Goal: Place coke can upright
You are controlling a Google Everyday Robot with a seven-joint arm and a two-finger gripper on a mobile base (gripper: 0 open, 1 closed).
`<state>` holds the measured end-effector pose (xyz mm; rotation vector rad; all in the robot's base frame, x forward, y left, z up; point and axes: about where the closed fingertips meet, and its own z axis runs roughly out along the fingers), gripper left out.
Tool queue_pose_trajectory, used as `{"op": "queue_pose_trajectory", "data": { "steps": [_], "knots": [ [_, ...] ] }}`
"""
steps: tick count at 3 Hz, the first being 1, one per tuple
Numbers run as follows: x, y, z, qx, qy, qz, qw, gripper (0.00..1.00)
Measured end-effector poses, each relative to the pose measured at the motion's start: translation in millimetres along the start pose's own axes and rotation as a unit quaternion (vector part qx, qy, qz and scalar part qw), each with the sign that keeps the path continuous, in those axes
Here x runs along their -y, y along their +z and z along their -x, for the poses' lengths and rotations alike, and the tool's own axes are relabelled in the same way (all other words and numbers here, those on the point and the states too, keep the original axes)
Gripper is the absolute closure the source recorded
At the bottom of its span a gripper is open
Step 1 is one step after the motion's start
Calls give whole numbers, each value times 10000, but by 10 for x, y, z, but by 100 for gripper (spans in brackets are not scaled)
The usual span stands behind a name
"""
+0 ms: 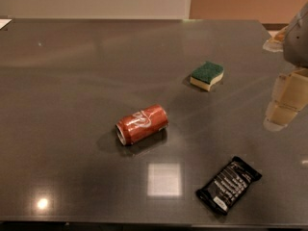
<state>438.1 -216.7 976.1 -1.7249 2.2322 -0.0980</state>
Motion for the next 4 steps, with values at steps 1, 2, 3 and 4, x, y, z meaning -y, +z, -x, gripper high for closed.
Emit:
{"op": "queue_pose_trajectory", "data": {
  "steps": [1,2,3,4],
  "knots": [
    [0,0,0,0,0,-1,10000,0],
    [39,-12,77,31,-158,11,9999,0],
    [85,-1,369,192,-573,106,9981,0],
    [93,68,763,492,-1078,234,9927,0]
  ]
}}
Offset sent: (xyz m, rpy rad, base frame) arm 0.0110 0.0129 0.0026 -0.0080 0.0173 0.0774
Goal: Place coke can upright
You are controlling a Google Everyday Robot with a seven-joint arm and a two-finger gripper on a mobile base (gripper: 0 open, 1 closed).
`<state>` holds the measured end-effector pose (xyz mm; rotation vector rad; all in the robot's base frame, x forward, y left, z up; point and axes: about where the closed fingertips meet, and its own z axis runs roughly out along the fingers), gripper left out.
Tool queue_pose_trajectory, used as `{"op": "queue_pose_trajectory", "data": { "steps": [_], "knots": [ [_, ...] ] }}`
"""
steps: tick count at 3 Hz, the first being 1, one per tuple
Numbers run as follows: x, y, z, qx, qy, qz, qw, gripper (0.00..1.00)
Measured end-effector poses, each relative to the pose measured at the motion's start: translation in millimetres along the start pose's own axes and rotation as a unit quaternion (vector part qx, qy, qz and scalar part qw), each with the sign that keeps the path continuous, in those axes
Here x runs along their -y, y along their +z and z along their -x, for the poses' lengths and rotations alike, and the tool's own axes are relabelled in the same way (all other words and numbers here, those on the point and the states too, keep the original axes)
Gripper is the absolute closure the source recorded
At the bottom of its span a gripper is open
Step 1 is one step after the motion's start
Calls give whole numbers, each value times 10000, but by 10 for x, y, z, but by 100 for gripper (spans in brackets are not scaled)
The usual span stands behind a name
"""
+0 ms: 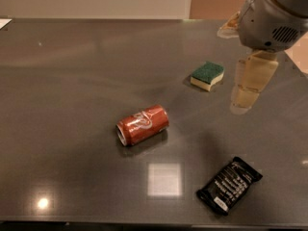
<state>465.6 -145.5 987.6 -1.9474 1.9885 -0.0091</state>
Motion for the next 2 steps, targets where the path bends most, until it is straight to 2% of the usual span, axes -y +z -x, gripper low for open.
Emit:
{"op": "queue_pose_trajectory", "data": {
  "steps": [2],
  "knots": [
    [26,386,602,221,-758,215,9966,0]
  ]
}}
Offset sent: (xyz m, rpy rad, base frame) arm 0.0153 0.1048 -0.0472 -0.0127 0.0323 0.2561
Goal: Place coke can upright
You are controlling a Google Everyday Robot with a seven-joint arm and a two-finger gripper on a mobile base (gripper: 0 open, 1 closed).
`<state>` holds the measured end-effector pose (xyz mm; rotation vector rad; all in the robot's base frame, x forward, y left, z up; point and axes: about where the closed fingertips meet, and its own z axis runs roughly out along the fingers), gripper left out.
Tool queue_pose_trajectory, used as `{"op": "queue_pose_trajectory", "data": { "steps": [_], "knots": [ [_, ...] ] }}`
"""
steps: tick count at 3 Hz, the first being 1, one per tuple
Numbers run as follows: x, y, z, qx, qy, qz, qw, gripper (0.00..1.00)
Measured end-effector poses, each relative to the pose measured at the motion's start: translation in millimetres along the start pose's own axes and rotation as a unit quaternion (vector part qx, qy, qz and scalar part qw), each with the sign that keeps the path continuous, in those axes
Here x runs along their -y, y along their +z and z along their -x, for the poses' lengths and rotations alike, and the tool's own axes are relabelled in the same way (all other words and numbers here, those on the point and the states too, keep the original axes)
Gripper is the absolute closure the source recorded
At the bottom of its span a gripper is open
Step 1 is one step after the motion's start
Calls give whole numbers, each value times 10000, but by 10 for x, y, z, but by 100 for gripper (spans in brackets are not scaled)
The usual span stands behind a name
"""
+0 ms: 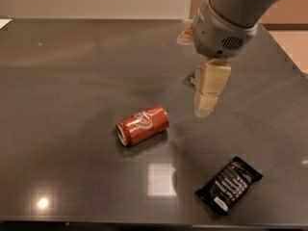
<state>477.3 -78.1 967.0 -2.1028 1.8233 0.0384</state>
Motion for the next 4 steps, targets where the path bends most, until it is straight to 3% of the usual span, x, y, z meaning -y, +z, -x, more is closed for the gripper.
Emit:
{"op": "queue_pose_trajectory", "data": {
  "steps": [2,4],
  "knots": [
    [-86,388,355,18,-457,230,9987,0],
    [-292,856,694,-104,-982,580,9934,0]
  ]
}}
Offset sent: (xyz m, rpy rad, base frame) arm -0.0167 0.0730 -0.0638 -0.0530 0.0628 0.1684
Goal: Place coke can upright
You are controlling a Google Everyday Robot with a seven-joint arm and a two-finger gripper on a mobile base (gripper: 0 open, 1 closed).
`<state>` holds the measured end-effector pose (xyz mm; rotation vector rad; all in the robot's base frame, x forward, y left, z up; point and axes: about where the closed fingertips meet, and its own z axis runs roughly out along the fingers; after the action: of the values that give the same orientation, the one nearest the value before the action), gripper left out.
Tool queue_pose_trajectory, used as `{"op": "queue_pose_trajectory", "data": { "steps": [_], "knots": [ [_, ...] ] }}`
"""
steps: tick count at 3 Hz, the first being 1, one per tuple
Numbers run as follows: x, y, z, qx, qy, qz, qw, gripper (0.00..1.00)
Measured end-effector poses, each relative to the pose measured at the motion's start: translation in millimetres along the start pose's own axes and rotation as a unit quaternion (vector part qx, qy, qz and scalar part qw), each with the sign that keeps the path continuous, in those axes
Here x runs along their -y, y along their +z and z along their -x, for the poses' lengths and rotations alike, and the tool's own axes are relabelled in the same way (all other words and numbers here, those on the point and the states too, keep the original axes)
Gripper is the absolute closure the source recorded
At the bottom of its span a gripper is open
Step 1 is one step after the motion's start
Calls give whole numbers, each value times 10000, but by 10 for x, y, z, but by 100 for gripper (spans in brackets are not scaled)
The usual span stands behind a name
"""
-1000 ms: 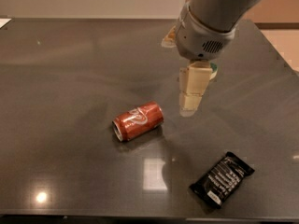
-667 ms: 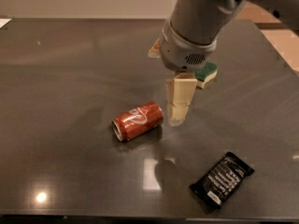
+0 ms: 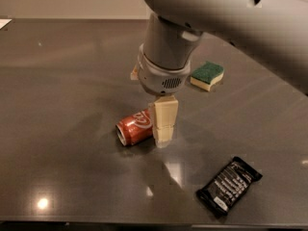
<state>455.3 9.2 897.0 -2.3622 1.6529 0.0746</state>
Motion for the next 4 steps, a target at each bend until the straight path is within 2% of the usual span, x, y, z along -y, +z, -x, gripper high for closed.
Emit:
{"op": "queue_pose_trajectory", "data": {
  "steps": [2,4],
  "knots": [
    [37,343,155,-388,-232,255,9987,0],
    [11,532,172,-718,-297,455,9959,0]
  ]
}}
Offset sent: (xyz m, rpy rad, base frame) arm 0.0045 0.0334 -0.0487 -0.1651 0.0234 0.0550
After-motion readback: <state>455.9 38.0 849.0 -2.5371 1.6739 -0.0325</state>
